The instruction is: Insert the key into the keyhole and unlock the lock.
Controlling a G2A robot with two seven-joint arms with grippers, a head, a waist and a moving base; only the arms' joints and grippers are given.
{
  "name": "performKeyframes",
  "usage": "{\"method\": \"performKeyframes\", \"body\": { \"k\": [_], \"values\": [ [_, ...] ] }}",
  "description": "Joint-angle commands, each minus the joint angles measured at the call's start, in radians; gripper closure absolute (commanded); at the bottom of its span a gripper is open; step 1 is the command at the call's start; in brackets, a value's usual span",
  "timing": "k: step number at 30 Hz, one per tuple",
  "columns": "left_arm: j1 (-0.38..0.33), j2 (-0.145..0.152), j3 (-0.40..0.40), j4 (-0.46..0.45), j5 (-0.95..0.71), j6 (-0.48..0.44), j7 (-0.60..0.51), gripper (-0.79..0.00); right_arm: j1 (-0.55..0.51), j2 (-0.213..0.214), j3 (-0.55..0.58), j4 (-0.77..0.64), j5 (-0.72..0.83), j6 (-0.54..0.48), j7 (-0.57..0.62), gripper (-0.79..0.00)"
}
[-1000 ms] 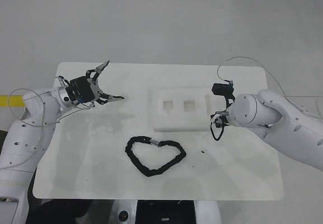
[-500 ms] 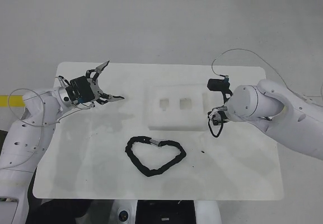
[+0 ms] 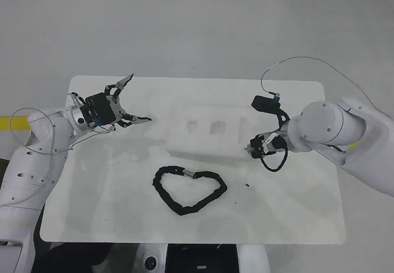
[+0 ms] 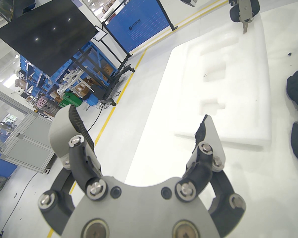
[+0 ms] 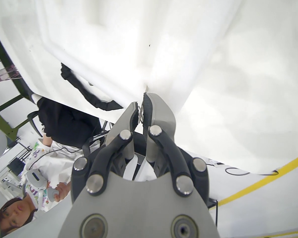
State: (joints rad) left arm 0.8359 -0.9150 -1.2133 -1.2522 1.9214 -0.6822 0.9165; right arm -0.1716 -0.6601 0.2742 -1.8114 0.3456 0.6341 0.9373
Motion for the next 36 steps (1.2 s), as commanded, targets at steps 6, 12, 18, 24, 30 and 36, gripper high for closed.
{"method": "performKeyframes", "body": {
  "k": [6,12,18,24,30,36],
  "values": [
    [0.0,0.0,0.0,0.0,0.0,0.0,0.0,-0.785,-0.127,0.05,0.081,0.002,0.098,-0.173,-0.126,0.0],
    [0.0,0.0,0.0,0.0,0.0,0.0,0.0,-0.785,-0.196,0.081,0.119,-0.001,0.07,-0.133,-0.186,0.0],
    [0.0,0.0,0.0,0.0,0.0,0.0,0.0,-0.785,-0.191,0.08,0.106,-0.08,-0.079,0.028,-0.133,0.0],
    [0.0,0.0,0.0,0.0,0.0,0.0,0.0,-0.785,-0.104,0.014,0.002,-0.089,-0.325,0.203,0.031,0.0],
    [0.0,0.0,0.0,0.0,0.0,0.0,0.0,-0.785,-0.023,-0.071,-0.104,0.007,-0.423,0.178,0.071,0.0],
    [0.0,0.0,0.0,0.0,0.0,0.0,0.0,-0.785,0.015,-0.112,-0.099,0.031,-0.315,0.185,0.064,0.0]
  ]
}}
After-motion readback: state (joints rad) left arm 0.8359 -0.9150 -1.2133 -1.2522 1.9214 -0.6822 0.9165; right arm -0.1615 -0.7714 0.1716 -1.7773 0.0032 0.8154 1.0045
